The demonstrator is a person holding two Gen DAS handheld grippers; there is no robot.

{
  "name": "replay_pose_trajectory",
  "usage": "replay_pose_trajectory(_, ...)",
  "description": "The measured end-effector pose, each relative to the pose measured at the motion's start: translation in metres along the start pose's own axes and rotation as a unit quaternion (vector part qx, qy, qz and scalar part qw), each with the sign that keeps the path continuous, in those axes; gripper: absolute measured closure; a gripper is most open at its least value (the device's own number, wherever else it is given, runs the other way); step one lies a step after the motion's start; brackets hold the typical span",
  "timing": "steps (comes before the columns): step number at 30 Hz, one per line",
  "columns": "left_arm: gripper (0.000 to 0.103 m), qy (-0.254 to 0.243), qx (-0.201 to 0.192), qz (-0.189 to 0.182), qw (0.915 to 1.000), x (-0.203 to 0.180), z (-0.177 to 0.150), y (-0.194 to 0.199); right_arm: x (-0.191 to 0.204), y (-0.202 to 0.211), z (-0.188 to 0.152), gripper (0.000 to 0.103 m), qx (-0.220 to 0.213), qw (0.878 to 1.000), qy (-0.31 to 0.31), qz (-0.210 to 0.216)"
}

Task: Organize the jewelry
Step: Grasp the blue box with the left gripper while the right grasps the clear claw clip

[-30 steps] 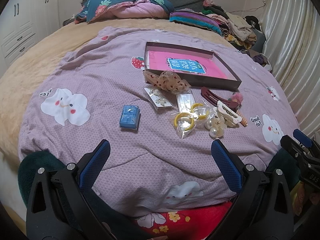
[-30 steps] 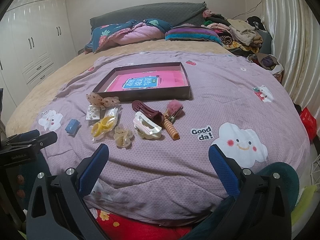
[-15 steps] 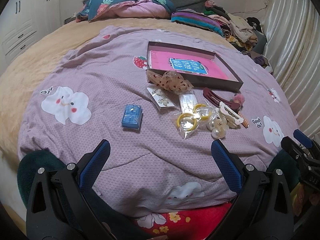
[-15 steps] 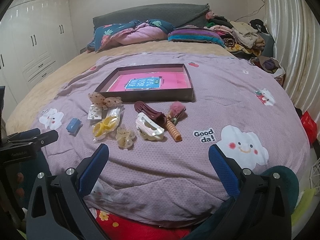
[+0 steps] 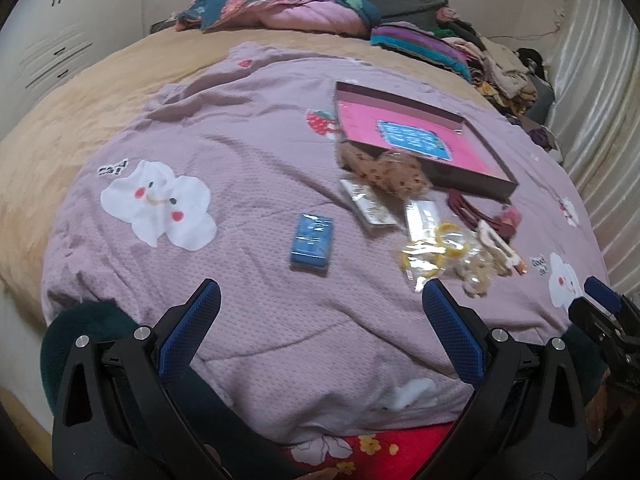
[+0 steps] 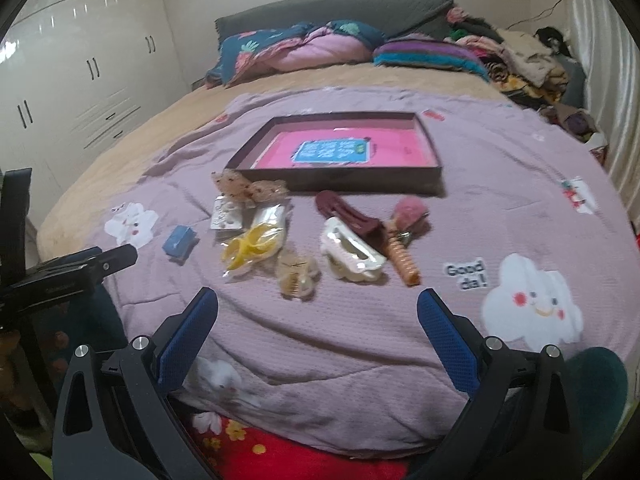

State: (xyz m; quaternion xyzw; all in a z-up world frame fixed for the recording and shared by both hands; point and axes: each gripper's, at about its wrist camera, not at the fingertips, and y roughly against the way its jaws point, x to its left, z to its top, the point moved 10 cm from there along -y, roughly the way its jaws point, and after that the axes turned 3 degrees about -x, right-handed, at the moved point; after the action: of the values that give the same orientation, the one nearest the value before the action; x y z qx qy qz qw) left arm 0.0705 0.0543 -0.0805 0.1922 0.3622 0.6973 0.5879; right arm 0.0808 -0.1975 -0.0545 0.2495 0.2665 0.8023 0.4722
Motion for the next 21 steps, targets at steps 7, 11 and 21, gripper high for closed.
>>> replay_pose_trajectory(7, 0.008, 0.006, 0.011, 0.015, 0.9998, 0.019, 0.007, -0.018, 0.009, -0.025, 0.001, 0.004, 0.020, 1.000, 0.012, 0.009)
replay_pose_trajectory(11, 0.008, -0.012, 0.017, 0.021, 0.9996, 0.019, 0.011, -0.032, 0.010, -0.041, 0.000, 0.004, 0.030, 0.999, 0.018, 0.006)
replay_pose_trajectory(21, 0.008, -0.053, 0.042, 0.018, 0.9975, 0.016, 0.022, -0.079, 0.013, -0.081, -0.011, 0.026, 0.070, 0.997, 0.028, 0.010)
